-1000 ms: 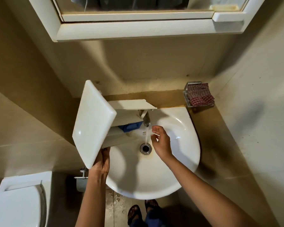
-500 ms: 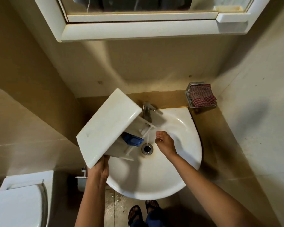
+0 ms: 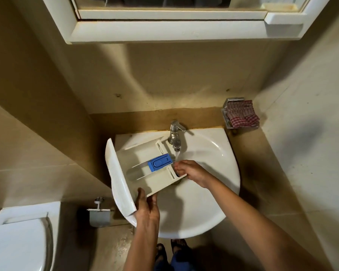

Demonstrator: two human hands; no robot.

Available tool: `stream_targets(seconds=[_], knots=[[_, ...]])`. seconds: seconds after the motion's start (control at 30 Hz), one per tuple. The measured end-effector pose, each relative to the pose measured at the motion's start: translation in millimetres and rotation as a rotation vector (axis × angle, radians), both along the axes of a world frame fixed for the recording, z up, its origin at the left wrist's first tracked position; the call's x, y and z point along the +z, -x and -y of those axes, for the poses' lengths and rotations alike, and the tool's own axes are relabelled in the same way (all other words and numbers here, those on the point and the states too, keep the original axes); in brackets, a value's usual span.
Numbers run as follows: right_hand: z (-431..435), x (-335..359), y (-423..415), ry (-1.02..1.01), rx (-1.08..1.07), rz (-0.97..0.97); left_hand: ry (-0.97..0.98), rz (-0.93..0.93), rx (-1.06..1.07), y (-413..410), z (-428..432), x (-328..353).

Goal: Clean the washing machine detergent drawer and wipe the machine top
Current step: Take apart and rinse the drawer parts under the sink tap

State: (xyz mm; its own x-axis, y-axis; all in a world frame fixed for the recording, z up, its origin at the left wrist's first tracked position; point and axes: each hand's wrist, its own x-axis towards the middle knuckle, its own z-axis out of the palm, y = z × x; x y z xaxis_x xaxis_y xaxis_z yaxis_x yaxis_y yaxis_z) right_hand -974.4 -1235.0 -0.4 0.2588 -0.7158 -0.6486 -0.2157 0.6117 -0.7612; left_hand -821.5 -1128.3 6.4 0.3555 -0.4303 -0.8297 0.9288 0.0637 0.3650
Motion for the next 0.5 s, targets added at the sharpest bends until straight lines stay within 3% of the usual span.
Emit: stream_targets(seconds=[0.13,0.27,0.33,0.5], knots=[[4,0,-1,-0.027,-0.003,-0.024,0.058,0.069,-0.098,24,-4,-5],[10,-3,-1,-0.073,-0.161,-0.029,0.041,0.079,-0.286,45,2,4],[13,-4,-1,-0.065,-0.277,-0.038,-0.007,0.156,-0.274,47,6,6],[15,-6,0,-0.037,-0.345,-0.093,-0.048,0.06,-0.147,57,11,11]])
